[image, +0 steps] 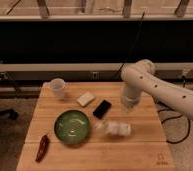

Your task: Knock the bottle over

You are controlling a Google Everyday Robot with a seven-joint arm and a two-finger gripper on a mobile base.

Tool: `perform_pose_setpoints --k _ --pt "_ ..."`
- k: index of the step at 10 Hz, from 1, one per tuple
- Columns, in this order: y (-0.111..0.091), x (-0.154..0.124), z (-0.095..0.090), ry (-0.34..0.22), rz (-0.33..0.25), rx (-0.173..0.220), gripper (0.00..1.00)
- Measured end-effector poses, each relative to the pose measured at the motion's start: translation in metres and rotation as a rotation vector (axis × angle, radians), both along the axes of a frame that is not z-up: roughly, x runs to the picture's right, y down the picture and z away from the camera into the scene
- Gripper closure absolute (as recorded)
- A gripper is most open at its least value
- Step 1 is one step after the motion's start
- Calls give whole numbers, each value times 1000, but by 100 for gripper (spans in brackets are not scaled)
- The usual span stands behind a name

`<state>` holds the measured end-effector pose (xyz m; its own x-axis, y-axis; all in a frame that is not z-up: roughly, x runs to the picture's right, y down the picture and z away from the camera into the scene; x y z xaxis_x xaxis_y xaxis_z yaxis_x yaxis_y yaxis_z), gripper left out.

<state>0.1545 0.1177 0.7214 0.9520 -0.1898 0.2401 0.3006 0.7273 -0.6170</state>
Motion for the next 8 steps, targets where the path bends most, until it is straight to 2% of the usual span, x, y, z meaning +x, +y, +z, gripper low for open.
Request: perform_pose_setpoints --k 3,8 --pt "-1 2 1 -2 -1 1 100" --pt "16 -14 -12 -14 -34 9 100"
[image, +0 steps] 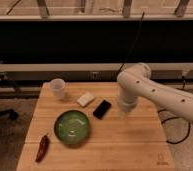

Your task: Knock the bottle over

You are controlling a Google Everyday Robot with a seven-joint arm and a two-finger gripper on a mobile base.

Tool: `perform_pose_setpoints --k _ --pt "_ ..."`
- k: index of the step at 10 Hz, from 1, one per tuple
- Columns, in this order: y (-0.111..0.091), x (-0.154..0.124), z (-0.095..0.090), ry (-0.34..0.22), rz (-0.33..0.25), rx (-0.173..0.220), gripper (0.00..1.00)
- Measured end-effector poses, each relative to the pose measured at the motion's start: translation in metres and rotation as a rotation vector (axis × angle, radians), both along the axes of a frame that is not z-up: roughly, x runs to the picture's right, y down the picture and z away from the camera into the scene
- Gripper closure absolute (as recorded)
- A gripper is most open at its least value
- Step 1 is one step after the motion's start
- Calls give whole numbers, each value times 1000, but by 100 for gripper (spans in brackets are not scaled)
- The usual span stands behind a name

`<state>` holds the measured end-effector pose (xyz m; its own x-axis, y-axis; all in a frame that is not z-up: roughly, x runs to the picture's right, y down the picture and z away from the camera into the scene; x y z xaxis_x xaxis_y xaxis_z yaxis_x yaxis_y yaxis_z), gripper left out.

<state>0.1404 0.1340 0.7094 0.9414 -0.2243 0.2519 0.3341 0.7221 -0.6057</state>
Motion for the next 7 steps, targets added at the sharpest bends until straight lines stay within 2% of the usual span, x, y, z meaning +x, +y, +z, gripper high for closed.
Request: perform_pose_setpoints --k 3,7 --pt "-6 -14 5 -14 -23 11 100" --pt "-5 -17 3 -11 -37 17 100"
